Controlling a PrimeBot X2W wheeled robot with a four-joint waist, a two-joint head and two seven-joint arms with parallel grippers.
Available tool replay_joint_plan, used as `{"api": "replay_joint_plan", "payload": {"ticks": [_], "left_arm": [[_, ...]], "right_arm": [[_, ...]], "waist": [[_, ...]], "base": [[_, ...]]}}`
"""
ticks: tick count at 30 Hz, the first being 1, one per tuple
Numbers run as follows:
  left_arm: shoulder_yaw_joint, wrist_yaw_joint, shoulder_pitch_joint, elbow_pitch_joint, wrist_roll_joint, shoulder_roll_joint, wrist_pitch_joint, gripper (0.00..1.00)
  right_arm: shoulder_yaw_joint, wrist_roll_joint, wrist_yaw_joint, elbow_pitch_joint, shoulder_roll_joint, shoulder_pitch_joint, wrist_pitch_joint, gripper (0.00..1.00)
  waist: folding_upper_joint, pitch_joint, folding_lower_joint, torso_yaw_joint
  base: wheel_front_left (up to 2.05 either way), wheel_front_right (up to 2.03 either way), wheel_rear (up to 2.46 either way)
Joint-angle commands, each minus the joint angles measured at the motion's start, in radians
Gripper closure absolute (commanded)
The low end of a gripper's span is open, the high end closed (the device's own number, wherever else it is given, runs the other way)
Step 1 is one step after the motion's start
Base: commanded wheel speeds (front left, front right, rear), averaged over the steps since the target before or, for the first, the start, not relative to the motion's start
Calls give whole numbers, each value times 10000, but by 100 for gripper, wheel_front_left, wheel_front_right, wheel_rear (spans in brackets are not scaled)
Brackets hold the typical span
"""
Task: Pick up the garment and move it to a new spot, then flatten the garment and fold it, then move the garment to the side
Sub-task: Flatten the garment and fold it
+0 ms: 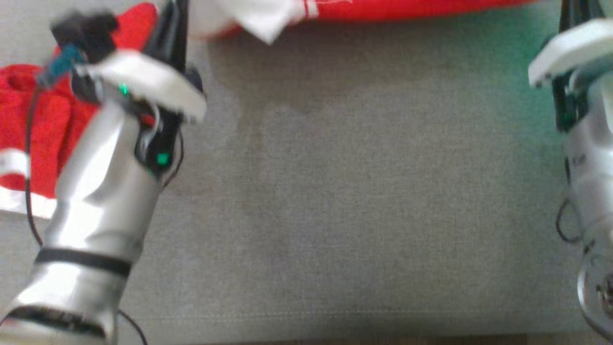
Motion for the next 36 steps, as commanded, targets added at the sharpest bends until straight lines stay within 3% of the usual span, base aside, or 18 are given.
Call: {"api": "replay_joint_plan", "payload": {"ticks": [1, 11, 21, 27, 31, 36], "left_arm": [[223, 6, -110, -343, -142, 730, -46, 100], [-2367, 3, 1790, -1358, -1601, 2513, 83, 100], [-4577, 3, 2742, -2593, -1780, 3857, 443, 100], [-5512, 3, 3273, -3433, -1579, 4609, 660, 100], [-5579, 69, 3825, -4246, -2013, 5152, 953, 100], [-5764, 207, 4187, -5173, -2035, 5708, 1399, 100]], "right_arm": [[229, 117, 63, -169, -18, 87, -54, 100], [2897, 794, 63, 1213, -751, 1256, 562, 100], [5728, 2481, 63, 1266, -1400, 2487, 2352, 100], [7284, 4411, 63, -79, -2141, 3470, 3874, 100], [8844, 5702, 63, -1916, -3405, 4321, 5131, 100], [9365, 6994, 63, -3369, -4245, 4985, 6013, 100]], "waist": [[0, -322, -1, 109], [0, -1704, -1, 292], [0, -2718, -1, 268], [0, -3194, -1, 82], [0, -3591, -1, -60], [0, -3870, -1, -128]], "base": [[0, 0, 0], [0, 0, 0], [0, 0, 0], [0, 0, 0], [0, 0, 0], [0, 0, 0]]}}
